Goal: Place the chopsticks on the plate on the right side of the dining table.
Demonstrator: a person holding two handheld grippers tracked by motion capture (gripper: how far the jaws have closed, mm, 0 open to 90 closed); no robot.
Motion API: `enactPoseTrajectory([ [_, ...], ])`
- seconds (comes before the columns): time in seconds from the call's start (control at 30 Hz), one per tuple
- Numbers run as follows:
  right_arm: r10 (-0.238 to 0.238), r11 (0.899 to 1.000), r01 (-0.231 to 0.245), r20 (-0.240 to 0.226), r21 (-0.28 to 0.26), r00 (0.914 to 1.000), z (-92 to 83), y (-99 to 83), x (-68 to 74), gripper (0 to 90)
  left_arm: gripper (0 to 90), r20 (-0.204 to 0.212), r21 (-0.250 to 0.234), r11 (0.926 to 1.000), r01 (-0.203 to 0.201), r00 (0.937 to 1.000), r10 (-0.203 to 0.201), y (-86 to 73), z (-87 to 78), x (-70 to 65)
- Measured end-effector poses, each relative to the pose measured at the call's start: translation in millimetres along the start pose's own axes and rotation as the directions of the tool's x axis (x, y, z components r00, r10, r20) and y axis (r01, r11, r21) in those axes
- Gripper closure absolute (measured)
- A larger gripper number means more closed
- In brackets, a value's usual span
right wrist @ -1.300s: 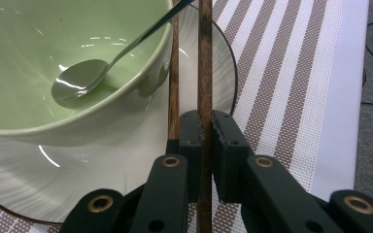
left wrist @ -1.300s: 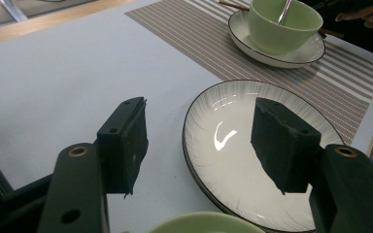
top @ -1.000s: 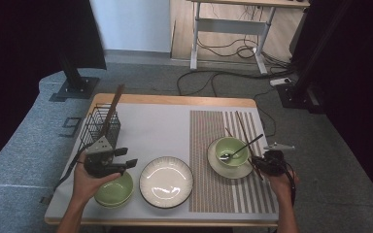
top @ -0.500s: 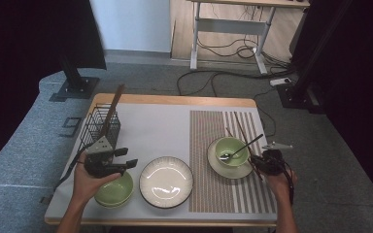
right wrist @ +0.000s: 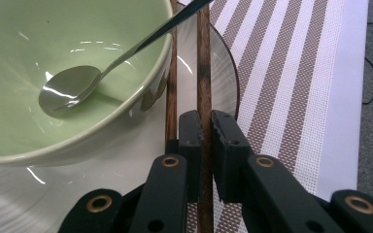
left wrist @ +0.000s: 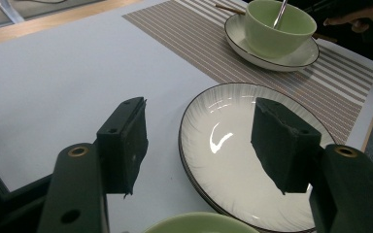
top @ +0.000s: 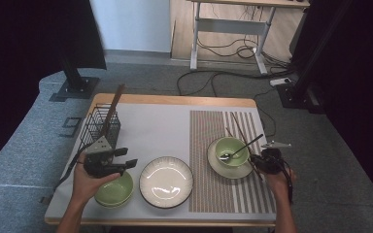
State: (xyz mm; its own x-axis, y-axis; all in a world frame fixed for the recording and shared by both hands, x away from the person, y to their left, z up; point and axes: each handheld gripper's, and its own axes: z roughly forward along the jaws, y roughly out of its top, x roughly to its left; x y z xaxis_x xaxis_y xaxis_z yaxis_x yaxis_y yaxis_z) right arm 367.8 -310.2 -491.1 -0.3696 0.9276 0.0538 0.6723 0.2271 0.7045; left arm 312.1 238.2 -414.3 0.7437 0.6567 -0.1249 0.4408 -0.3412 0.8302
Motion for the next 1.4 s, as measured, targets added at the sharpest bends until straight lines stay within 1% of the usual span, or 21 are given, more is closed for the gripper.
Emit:
enactPoseTrajectory([
  [0.27, -0.005, 1.000, 0.005, 0.008, 0.003, 1.0000, -0.9, 0.5, 0.7, 82.7, 37.8, 0.003, -0.005, 1.0000, 0.001, 1.0000, -0.001, 0.3, -1.9, -0.1],
  [0.67, -0.012, 1.000, 0.012, -0.002, 0.014, 0.9999, -1.9, 0.0, 1.0, 83.9, 37.9, 0.004, -0.001, 1.0000, 0.001, 1.0000, -0.001, 0.2, -1.1, -0.4],
  [0.83, -0.017, 1.000, 0.017, -0.006, 0.019, 0.9998, -5.3, -1.2, 0.9, 83.8, 37.9, 0.004, -0.004, 1.0000, 0.002, 1.0000, -0.001, 0.2, -2.0, 0.2],
  [1.0, -0.009, 1.000, 0.009, -0.021, 0.017, 0.9997, -10.6, -5.1, -2.2, 83.7, 37.9, 0.002, -0.001, 1.0000, 0.005, 1.0000, -0.005, -0.3, -1.3, 1.0],
  [1.1, -0.017, 1.000, 0.018, -0.039, 0.023, 0.9991, -12.8, -7.8, -2.8, 83.1, 37.9, 0.004, -0.004, 1.0000, 0.006, 1.0000, -0.006, -0.2, -1.7, 0.7],
  [1.17, -0.019, 1.000, 0.019, -0.052, 0.019, 0.9985, -14.3, -8.1, -2.7, 81.2, 37.9, 0.003, -0.006, 1.0000, 0.006, 1.0000, -0.006, -0.1, -2.3, 0.7],
  [1.27, -0.018, 1.000, 0.017, -0.059, -0.004, 0.9981, -18.1, -6.4, -2.3, 79.4, 37.9, 0.003, -0.007, 1.0000, 0.007, 1.0000, -0.007, 0.1, -3.0, 0.4],
  [1.4, -0.041, 0.999, 0.039, -0.072, -0.021, 0.9966, -21.2, -2.8, 2.4, 69.9, 38.0, 0.003, -0.007, 1.0000, 0.006, 1.0000, -0.005, 0.2, -2.9, 0.4],
])
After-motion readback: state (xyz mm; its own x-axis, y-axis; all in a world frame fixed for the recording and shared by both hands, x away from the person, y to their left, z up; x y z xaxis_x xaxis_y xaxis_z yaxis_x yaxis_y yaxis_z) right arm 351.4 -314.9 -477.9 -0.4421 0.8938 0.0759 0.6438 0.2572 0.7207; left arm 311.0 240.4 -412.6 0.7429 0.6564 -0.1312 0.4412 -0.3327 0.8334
